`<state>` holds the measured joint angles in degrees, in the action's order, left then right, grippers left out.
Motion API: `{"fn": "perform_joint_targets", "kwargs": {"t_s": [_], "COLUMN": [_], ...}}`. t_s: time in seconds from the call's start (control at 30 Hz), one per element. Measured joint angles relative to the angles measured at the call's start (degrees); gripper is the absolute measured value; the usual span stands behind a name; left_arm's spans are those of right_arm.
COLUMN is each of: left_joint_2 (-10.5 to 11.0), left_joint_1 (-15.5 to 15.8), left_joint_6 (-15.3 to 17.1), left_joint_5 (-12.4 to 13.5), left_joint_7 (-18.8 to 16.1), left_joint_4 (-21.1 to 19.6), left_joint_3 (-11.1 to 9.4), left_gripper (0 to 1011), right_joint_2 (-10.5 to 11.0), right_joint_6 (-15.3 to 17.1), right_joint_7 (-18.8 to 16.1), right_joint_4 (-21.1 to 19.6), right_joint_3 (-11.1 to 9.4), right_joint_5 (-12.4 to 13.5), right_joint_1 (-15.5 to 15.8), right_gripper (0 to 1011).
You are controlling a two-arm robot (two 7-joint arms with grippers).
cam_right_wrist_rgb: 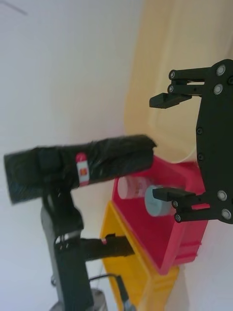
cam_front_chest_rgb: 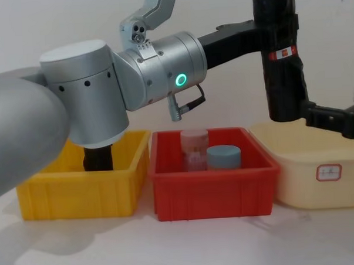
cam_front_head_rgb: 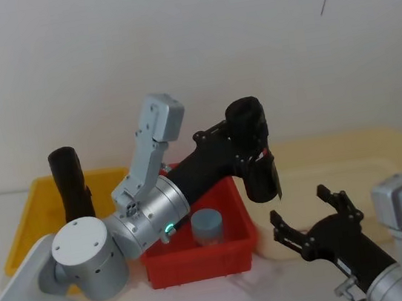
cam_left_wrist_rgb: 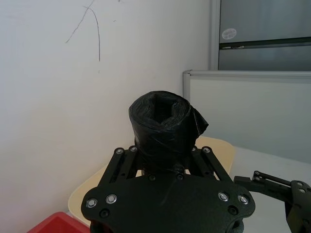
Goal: Pick up the garbage bag with the one hand and transfer it to the other hand.
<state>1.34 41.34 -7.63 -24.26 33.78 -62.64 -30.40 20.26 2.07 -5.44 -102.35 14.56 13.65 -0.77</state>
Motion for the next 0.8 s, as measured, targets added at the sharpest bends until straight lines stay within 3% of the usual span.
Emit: {"fn": "perform_joint_targets", "kwargs": {"t_s": [0.8], "left_joint_2": [-0.1], "left_joint_1": [0.3], "left_joint_6": [-0.1], "left_joint_5": [0.1], "left_joint_7": [-0.1], "left_joint_4": [0.5], "left_joint_3": [-0.2], "left_gripper": [367], "right_joint_2": [-2.6], "right_joint_6": [0.0], "right_joint_7": [-4.5], "right_joint_4": [6.7], "right_joint_3": [2.6], "right_joint_5": [-1.6], "right_joint_1": [-7.8], "right_gripper": [1000]}}
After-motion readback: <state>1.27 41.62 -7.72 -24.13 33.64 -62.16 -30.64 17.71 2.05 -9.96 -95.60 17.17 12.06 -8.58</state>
